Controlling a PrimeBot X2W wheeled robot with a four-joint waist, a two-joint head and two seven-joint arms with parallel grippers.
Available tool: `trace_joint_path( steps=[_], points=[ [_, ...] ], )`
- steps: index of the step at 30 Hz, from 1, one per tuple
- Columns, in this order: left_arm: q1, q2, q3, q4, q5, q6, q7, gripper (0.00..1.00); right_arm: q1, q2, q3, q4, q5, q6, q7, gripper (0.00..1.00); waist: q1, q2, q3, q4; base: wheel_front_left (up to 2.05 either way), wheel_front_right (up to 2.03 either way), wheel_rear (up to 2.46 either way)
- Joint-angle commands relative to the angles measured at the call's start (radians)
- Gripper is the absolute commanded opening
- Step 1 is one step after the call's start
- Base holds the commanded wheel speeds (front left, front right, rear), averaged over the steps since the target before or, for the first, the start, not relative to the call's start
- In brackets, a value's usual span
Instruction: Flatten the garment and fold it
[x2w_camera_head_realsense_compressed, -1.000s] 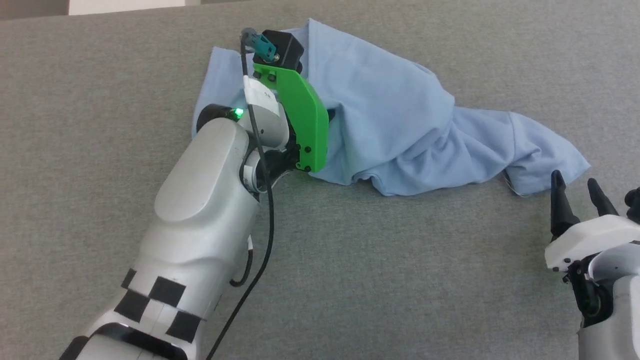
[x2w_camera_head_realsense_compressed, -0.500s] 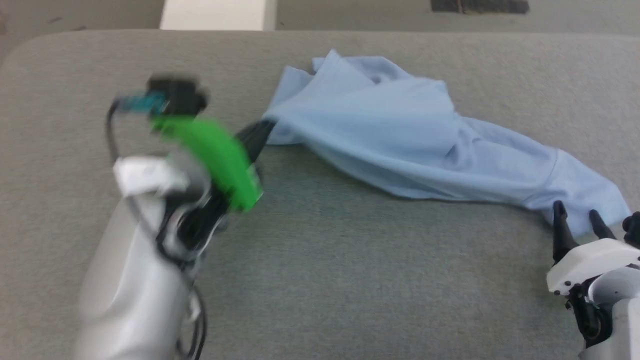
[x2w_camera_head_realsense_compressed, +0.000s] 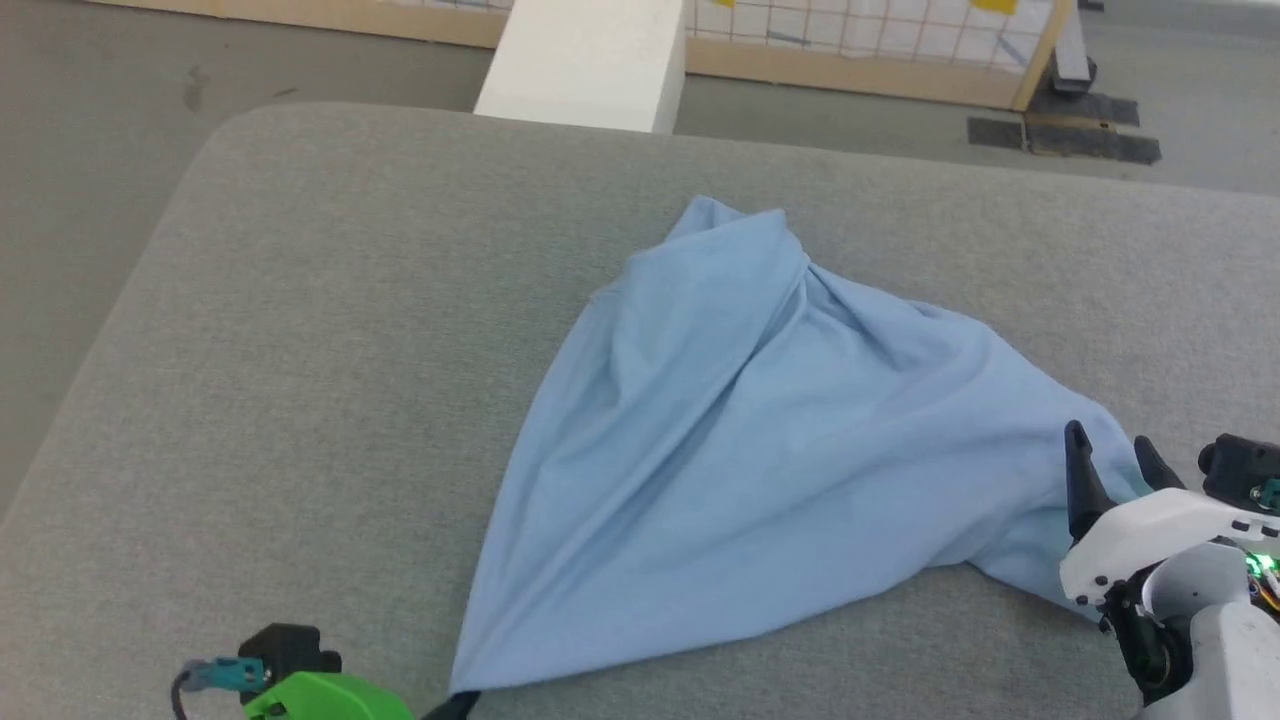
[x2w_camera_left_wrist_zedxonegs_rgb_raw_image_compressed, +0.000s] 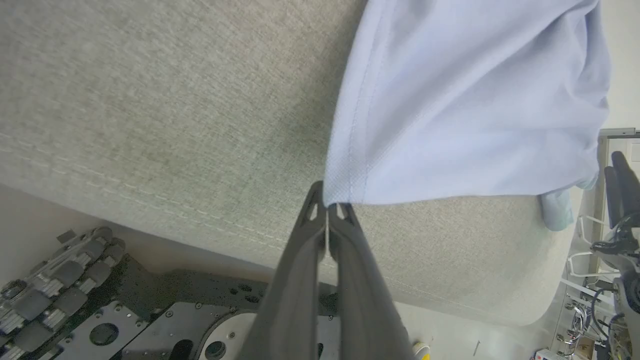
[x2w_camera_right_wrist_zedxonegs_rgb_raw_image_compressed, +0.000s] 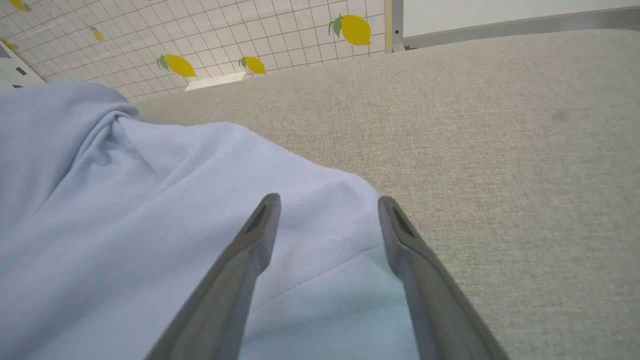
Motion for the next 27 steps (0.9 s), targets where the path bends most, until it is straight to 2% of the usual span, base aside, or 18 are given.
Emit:
trace_joint_path(
  steps=[1, 2, 3, 4, 8, 12, 16, 18, 23, 27],
  points=[
    [-0.013, -0.001, 0.004, -0.016, -0.003, -0.005, -0.006, 0.00, 0.012, 0.000, 0.003, 0.005, 0.003, -0.002, -0.006, 1.00, 0.0000, 0.0000, -0.019, 0.017, 0.00, 0.00, 0.00],
    [-0.029, -0.007, 0.014, -0.029, -0.005, -0.012, -0.025, 0.00, 0.012, 0.000, 0.006, 0.006, 0.001, -0.002, -0.006, 1.00, 0.0000, 0.0000, -0.023, 0.018, 0.00, 0.00, 0.00],
    [-0.044, -0.009, 0.022, -0.038, -0.006, -0.020, -0.039, 0.35, 0.011, 0.000, 0.008, 0.006, 0.000, -0.002, -0.006, 1.00, 0.0000, 0.0000, -0.028, 0.019, 0.00, 0.00, 0.00],
    [-0.067, -0.008, 0.034, -0.051, 0.001, -0.030, -0.063, 1.00, 0.010, 0.000, 0.010, 0.004, -0.002, -0.002, -0.006, 1.00, 0.0000, 0.0000, -0.033, 0.020, 0.00, 0.00, 0.00],
    [-0.152, 0.029, 0.084, -0.069, 0.094, -0.063, -0.194, 1.00, -0.013, 0.000, 0.032, -0.013, -0.018, -0.002, 0.023, 1.00, 0.0000, 0.0000, -0.043, 0.008, 0.00, 0.00, 0.00],
    [-0.217, 0.068, 0.111, -0.036, 0.222, -0.112, -0.376, 1.00, -0.048, 0.000, 0.095, -0.035, -0.054, -0.002, 0.146, 1.00, 0.0000, 0.0000, -0.039, -0.008, 0.00, 0.00, 0.00],
    [-0.232, 0.074, 0.108, 0.029, 0.377, -0.135, -0.625, 1.00, -0.066, -0.016, 0.300, -0.090, -0.047, -0.002, 0.332, 1.00, 0.0000, 0.0000, -0.018, -0.020, 0.00, 0.00, 0.00],
    [-0.225, 0.051, 0.108, 0.064, 0.401, -0.132, -0.711, 1.00, -0.060, -0.028, 0.391, -0.113, -0.021, -0.002, 0.427, 1.00, 0.0000, 0.0000, -0.006, -0.025, 0.00, 0.00, 0.00],
    [-0.224, 0.001, 0.098, 0.127, 0.397, -0.138, -0.796, 1.00, -0.043, -0.084, 0.572, -0.131, -0.028, -0.002, 0.592, 1.00, 0.0000, 0.0000, 0.026, -0.023, 0.00, 0.00, 0.00],
    [-0.239, -0.011, 0.091, 0.159, 0.399, -0.146, -0.816, 1.00, -0.038, -0.106, 0.655, -0.104, -0.015, -0.002, 0.676, 1.00, 0.0000, 0.0000, 0.038, -0.020, 0.00, 0.00, 0.00]
  ],
)
